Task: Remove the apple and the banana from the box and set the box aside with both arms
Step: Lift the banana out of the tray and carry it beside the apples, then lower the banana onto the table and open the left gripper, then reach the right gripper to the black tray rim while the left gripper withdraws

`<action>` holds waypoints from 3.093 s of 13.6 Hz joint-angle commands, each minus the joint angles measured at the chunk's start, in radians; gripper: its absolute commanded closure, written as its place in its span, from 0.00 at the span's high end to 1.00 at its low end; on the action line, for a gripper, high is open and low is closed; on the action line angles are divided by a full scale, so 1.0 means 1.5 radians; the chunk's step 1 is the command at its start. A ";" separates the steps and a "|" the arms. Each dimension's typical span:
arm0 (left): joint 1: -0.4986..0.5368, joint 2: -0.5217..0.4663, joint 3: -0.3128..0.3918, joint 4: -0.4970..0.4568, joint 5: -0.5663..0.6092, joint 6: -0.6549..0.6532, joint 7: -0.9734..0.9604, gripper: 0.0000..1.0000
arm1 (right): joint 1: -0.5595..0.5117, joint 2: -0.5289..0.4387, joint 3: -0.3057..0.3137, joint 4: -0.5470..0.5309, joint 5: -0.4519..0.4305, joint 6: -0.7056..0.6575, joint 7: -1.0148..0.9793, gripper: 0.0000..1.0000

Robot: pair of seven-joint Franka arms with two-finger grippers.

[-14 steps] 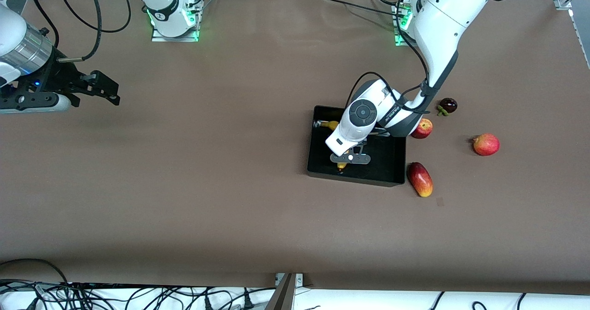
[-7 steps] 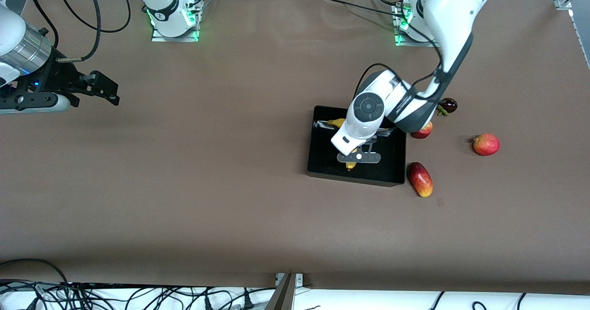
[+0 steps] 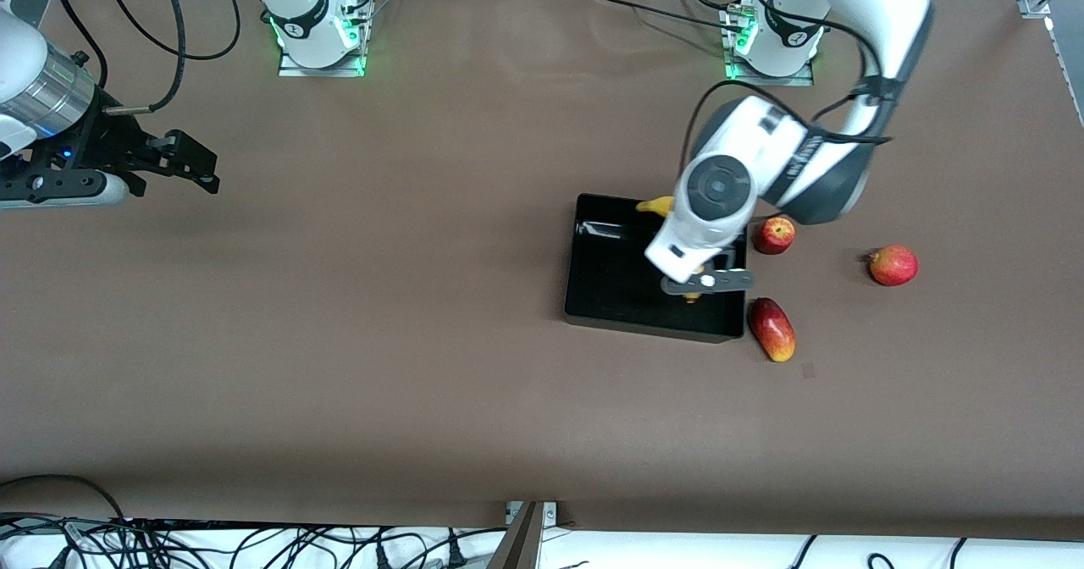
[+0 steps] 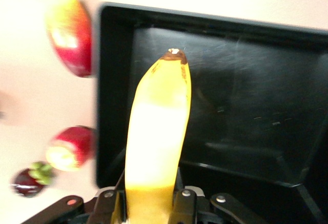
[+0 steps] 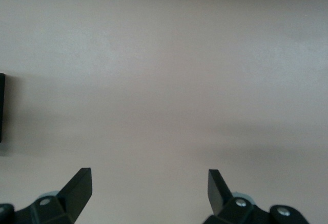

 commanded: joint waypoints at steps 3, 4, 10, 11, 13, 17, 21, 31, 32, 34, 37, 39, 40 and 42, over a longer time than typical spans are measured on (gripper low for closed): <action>0.157 -0.007 -0.004 -0.010 -0.003 -0.046 0.352 0.00 | -0.002 0.005 0.001 0.011 -0.010 -0.002 -0.009 1.00; 0.182 -0.003 -0.002 -0.018 -0.002 -0.042 0.394 0.00 | -0.002 0.005 0.001 0.011 -0.010 -0.002 -0.009 1.00; 0.264 0.040 0.043 -0.096 0.034 0.161 0.623 0.00 | -0.002 0.005 0.001 0.010 -0.009 -0.002 -0.008 1.00; 0.264 0.055 0.059 -0.101 0.036 0.194 0.642 0.00 | -0.002 0.006 0.001 0.010 -0.007 -0.002 -0.008 1.00; 0.264 0.078 0.079 -0.126 0.035 0.271 0.692 0.00 | -0.003 0.007 0.001 0.010 -0.004 -0.002 -0.007 1.00; 0.262 0.107 0.085 -0.136 0.034 0.299 0.692 0.10 | -0.003 0.008 0.001 0.010 -0.003 -0.002 -0.006 1.00; 0.259 0.096 0.084 -0.135 0.025 0.293 0.691 1.00 | 0.002 0.011 0.002 0.010 0.001 0.016 -0.001 1.00; 0.212 -0.139 0.076 -0.124 -0.104 0.098 0.668 1.00 | 0.042 0.063 0.013 0.011 0.049 0.008 -0.009 1.00; 0.207 -0.168 0.077 -0.124 -0.120 0.078 0.642 1.00 | 0.052 0.061 0.015 0.011 0.043 0.008 -0.011 1.00; 0.203 -0.208 0.083 -0.123 -0.161 0.054 0.580 1.00 | 0.103 0.064 0.015 0.007 0.038 0.009 -0.002 1.00; 0.150 -0.265 0.130 -0.114 -0.195 0.022 0.497 1.00 | 0.150 0.097 0.016 0.007 0.053 0.017 0.095 1.00; 0.079 -0.271 0.189 -0.060 -0.192 -0.061 0.425 1.00 | 0.224 0.145 0.015 0.007 0.054 0.075 0.206 1.00; 0.063 -0.271 0.204 -0.035 -0.190 -0.092 0.405 1.00 | 0.253 0.175 0.015 0.008 0.053 0.110 0.267 1.00; 0.049 -0.275 0.218 0.004 -0.182 -0.132 0.399 1.00 | 0.306 0.241 0.015 0.009 0.048 0.200 0.366 1.00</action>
